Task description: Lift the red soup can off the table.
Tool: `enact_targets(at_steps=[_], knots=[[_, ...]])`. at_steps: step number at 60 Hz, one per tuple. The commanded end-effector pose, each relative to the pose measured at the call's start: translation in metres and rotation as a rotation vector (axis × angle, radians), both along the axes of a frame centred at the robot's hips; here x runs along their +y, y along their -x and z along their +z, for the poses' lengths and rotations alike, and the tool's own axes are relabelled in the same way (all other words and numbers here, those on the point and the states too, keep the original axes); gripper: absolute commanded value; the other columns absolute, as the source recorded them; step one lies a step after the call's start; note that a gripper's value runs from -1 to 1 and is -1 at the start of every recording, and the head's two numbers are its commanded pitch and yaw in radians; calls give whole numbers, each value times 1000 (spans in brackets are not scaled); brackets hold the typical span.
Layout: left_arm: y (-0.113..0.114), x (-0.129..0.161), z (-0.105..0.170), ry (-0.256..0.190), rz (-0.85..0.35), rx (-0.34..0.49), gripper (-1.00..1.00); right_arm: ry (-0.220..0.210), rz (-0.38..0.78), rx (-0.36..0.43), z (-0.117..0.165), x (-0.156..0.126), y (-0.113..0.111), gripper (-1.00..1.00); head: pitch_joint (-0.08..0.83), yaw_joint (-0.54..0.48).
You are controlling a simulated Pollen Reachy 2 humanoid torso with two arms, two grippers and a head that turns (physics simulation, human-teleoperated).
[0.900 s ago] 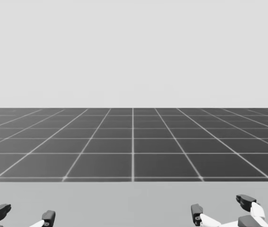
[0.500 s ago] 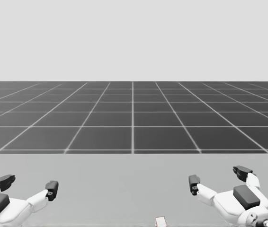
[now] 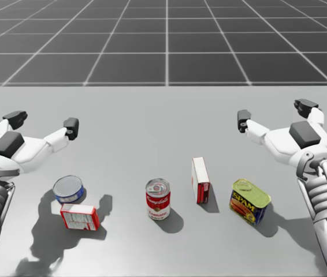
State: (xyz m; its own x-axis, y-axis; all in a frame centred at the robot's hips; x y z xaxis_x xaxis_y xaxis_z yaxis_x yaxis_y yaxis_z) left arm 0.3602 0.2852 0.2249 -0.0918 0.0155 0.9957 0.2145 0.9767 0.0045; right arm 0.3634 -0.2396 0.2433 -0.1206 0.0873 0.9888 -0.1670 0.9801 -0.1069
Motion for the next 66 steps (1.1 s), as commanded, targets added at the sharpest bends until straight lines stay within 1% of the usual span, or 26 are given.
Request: enact_targets(at_steps=[1,19,29,30,32,34,36,37,41,43,50,52,53,55,57,60,62,65,66], knots=[[0,-1,0,1,-5,-2,-1000,-1,-5,-3,1,-1,0,-1000,553,30],[1,-2,0,4,-13,-4,-1000,-8,-9,-4,2,-3,0,-1000,665,51],[5,-5,5,5,-24,-21,-1000,-10,-9,-4,2,-3,0,-1000,679,51],[6,-5,7,13,-25,-20,-1000,-11,-10,-5,2,-3,0,-1000,678,50],[9,-7,12,48,-44,-13,-1000,-12,-11,-4,2,-3,0,-1000,678,49],[13,-9,15,54,-56,-10,-1000,-13,-12,-4,2,-4,0,-1000,677,49],[19,-11,21,51,-79,4,-1000,-13,-13,-4,2,-4,0,-1000,676,47],[27,-15,27,54,-98,29,-1000,-14,-16,-4,2,-4,0,-1000,674,45],[38,-22,33,35,-123,49,-1000,-14,-17,-4,2,-4,0,-1000,675,45],[48,-29,38,25,-150,80,-1000,-14,-17,-4,2,-4,0,-1000,675,45],[75,-48,41,6,-237,153,-1000,-14,-18,-5,2,-5,-1,-1000,678,47],[79,-51,40,1,-252,167,-1000,-14,-19,-5,2,-5,-1,-1000,678,47],[85,-56,39,-9,-279,184,-1000,-15,-19,-6,2,-5,-1,-1000,678,46],[87,-58,39,-11,-290,190,-1000,-15,-19,-6,2,-5,-1,-1000,678,47],[94,-64,36,-15,-327,213,-1000,-16,-19,-6,2,-5,-1,-1000,677,46],[102,-73,31,-41,-371,243,-1000,-16,-20,-7,2,-5,-1,-1000,678,45],[106,-78,29,-48,-394,256,-1000,-16,-20,-7,2,-6,-2,-1000,678,44],[110,-84,24,-71,-422,274,-1000,-18,-21,-8,3,-6,-2,-1000,679,45],[111,-86,22,-70,-429,278,-1000,-18,-21,-8,3,-6,-2,-1000,679,45]])
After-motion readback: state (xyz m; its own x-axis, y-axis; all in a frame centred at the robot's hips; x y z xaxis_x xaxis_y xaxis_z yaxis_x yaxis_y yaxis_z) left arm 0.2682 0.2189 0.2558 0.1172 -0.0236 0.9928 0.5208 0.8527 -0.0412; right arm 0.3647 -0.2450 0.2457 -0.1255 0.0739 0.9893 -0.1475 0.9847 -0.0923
